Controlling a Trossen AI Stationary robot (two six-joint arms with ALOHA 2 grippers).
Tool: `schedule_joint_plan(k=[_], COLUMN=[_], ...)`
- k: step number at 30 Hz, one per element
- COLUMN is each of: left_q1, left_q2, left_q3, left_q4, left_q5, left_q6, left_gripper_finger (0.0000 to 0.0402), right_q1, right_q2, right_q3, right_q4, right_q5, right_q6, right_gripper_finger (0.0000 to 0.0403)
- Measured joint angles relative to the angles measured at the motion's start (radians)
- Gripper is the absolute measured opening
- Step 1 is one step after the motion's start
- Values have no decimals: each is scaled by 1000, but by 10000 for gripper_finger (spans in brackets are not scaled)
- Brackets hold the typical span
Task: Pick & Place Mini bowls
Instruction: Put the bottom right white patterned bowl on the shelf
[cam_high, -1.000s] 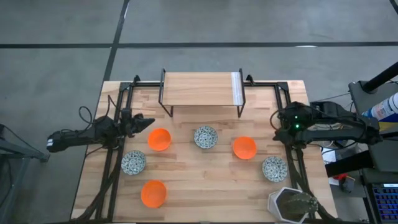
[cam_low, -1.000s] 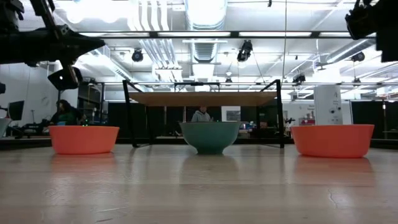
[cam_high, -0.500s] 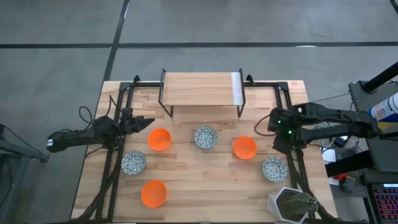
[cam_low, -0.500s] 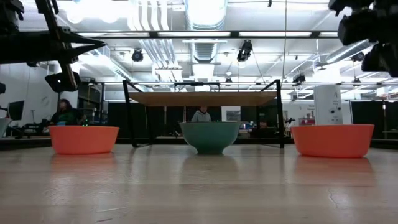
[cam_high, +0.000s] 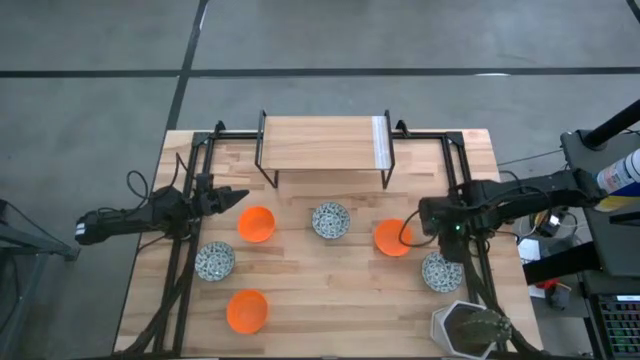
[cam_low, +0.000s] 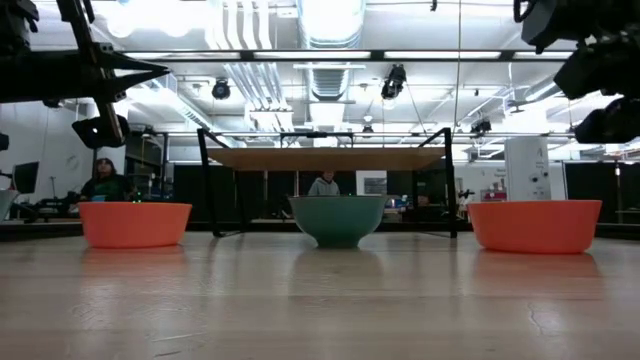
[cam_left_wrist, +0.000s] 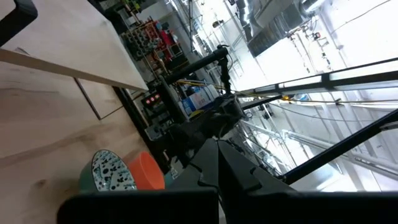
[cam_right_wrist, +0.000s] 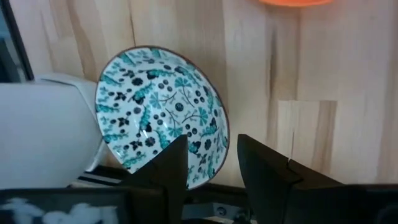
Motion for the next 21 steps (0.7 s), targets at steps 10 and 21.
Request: schedule_joint_plan(k=[10,21], left_q1=[0,0], left_q2=[0,0], left_q3=[0,0], left_q4=[-1,-1], left_q5=[-25,-30], left_q6=[0,1], left_gripper_finger=[0,0], right_q1=[31,31], right_q2=[77,204], right_q3=[-57,-69], right_q4=[88,135], right_q5=[19,17], right_q6=[63,127], right_gripper_finger=[121,90])
